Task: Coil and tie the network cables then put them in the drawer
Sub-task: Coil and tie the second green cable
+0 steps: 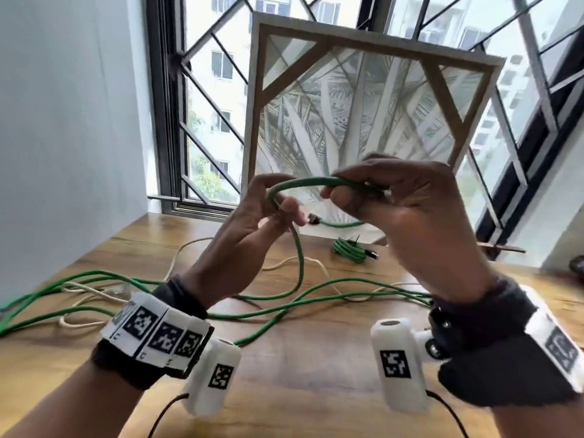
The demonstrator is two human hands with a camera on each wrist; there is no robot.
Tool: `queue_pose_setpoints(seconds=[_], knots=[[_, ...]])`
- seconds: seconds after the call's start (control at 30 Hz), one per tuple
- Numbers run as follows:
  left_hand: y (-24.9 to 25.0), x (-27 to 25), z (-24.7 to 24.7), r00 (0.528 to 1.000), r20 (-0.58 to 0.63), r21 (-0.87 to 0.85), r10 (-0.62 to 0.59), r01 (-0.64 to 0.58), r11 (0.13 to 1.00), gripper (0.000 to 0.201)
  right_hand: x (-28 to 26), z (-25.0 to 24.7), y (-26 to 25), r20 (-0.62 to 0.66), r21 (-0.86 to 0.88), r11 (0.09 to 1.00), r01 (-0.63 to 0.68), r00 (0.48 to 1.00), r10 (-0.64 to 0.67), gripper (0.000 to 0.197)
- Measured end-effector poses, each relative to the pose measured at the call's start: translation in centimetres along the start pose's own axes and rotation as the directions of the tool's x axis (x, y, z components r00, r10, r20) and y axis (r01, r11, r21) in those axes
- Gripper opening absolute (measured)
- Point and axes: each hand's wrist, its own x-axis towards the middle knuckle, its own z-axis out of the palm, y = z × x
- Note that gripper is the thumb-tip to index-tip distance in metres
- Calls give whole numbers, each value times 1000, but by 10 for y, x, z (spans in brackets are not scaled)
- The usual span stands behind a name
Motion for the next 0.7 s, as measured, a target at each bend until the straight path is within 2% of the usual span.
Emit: queue_pose_setpoints(seconds=[0.07, 0.13, 0.2, 0.27, 0.33, 0.4, 0.47, 0.57, 0.6, 0.7], knots=[[3, 0, -2, 997, -70, -36, 30, -33, 999, 17, -3, 10, 8, 4, 78, 997, 19, 1000, -19, 12], [7, 3, -7, 990, -124, -65, 64, -73, 995, 27, -5, 14, 18, -4, 188, 982, 5, 1000, -4, 12], [12, 4, -14, 986, -153, -88, 72, -86, 992, 24, -7, 13, 30, -27, 264, 964, -35, 999, 43, 14], [19, 3, -20, 981, -187, -162, 59, -90, 983, 14, -10, 6, 42, -56, 237, 966, -99, 992, 115, 24], [22, 5, -25, 969, -246, -263, 32, -99, 960, 20, -14, -1, 54, -48, 121, 978, -171, 983, 178, 35], [18, 8, -30, 934, -357, -261, 13, -113, 959, 36, -19, -5, 64, 1, 33, 974, -223, 975, 223, 44], [14, 12, -34, 863, -505, -184, -16, -89, 979, 50, -25, -6, 72, 79, 38, 968, -249, 966, 245, 54], [10, 16, -42, 749, -661, -114, -46, -39, 993, 49, -36, -3, 80, 245, 94, 943, -320, 925, 290, 59], [8, 16, -44, 726, -686, -94, -46, -26, 995, 45, -40, 0, 83, 293, 84, 934, -347, 905, 310, 59], [4, 16, -41, 727, -686, -10, 27, -47, 999, 33, -51, 12, 90, 386, -3, 888, -460, 819, 425, 70]])
